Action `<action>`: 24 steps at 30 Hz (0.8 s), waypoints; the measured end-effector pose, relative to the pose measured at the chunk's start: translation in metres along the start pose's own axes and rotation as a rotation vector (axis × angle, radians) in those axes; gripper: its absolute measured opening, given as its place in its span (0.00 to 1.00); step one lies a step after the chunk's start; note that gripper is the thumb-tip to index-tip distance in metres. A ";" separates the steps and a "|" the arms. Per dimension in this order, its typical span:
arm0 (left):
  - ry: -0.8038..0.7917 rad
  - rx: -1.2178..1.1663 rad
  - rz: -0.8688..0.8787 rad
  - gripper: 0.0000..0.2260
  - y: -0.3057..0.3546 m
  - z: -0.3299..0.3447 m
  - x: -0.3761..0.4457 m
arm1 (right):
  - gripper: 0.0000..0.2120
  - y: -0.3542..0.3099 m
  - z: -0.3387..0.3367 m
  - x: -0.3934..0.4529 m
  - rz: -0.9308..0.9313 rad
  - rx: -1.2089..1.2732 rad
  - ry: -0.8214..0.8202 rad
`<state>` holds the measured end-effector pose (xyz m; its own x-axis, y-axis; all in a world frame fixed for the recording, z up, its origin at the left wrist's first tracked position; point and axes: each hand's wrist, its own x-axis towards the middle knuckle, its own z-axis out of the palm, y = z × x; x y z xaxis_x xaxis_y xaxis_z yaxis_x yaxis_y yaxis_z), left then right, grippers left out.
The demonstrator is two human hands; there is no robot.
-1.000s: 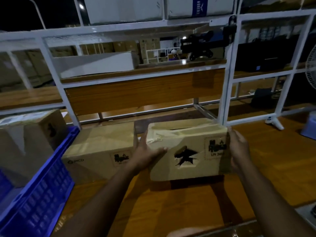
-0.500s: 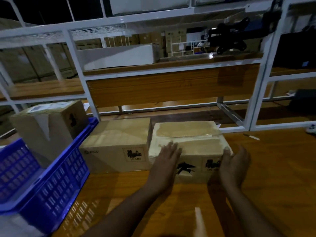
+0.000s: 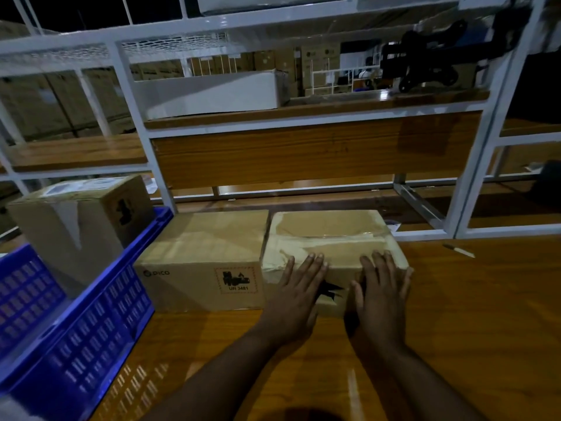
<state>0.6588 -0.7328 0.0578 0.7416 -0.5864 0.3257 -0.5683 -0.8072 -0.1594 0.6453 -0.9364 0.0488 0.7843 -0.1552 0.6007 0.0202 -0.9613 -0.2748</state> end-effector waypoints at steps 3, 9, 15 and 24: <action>0.000 0.028 -0.002 0.42 -0.004 0.003 0.007 | 0.28 0.002 0.003 0.005 -0.021 0.003 -0.007; 0.160 -0.187 -0.332 0.36 -0.013 0.007 -0.008 | 0.29 0.003 -0.005 0.010 0.412 0.445 0.071; 0.164 -0.261 -0.536 0.32 -0.022 -0.012 -0.001 | 0.32 -0.002 0.002 0.022 0.916 0.751 0.042; 0.128 -0.368 -0.461 0.32 0.000 -0.029 -0.003 | 0.33 -0.002 -0.005 0.020 1.028 0.758 0.163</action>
<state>0.6460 -0.7293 0.0834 0.9052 -0.1504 0.3975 -0.3012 -0.8869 0.3503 0.6582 -0.9391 0.0650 0.5663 -0.8211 -0.0712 -0.1577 -0.0232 -0.9872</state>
